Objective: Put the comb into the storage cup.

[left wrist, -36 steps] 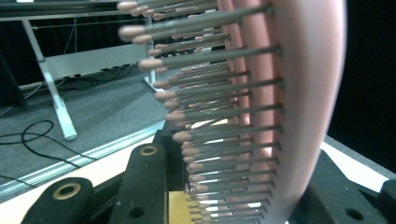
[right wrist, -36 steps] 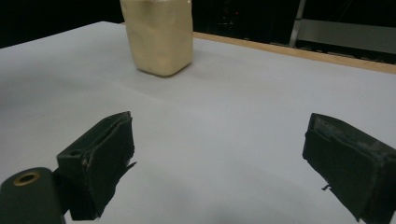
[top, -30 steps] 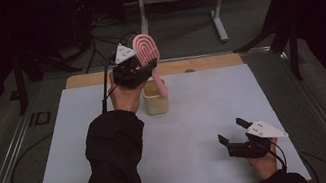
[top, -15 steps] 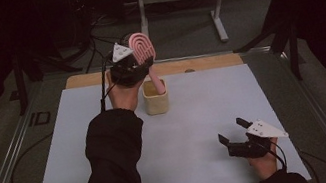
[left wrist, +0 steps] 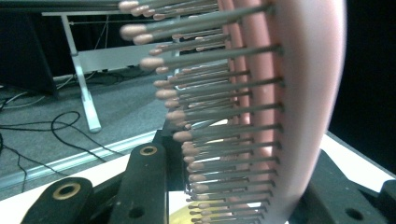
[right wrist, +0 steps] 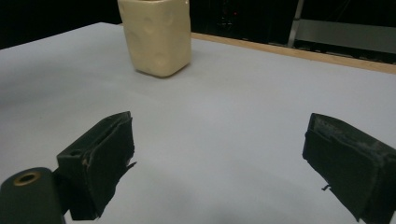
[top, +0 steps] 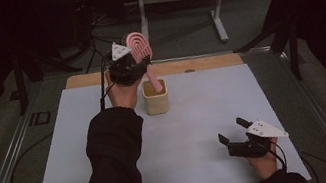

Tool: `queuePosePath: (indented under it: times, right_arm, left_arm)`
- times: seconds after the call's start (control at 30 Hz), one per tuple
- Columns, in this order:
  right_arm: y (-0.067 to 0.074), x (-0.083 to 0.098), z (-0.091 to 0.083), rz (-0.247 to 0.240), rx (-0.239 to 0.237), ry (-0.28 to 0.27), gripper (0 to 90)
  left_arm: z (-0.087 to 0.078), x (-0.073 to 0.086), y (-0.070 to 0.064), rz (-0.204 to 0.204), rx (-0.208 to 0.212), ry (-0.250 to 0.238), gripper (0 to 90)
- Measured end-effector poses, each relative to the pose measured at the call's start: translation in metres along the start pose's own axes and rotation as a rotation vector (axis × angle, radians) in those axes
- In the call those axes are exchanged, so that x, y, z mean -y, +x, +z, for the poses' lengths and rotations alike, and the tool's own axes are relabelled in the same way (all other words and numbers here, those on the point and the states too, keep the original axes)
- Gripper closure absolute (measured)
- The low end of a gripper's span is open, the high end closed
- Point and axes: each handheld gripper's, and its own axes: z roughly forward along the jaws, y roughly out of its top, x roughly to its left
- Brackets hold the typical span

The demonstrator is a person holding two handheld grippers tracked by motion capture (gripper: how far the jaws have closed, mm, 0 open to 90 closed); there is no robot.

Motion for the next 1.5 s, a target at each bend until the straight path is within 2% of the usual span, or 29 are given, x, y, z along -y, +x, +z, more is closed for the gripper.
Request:
queuePosePath:
  times: [0.43,0.93,1.5]
  right_arm:
    - [-0.001,0.0,-0.001,0.004,0.0,-0.004,8.6]
    - [-0.001,0.0,-0.001,0.01,0.004,-0.006,8.5]
    - [-0.002,0.0,-0.002,0.016,0.004,-0.008,8.6]
  left_arm:
    - [0.01,0.004,0.001,0.006,-0.035,0.014,64.2]
    - [0.019,0.011,-0.001,0.011,-0.052,0.022,64.1]
    - [0.027,0.018,0.003,0.004,-0.059,0.036,64.0]
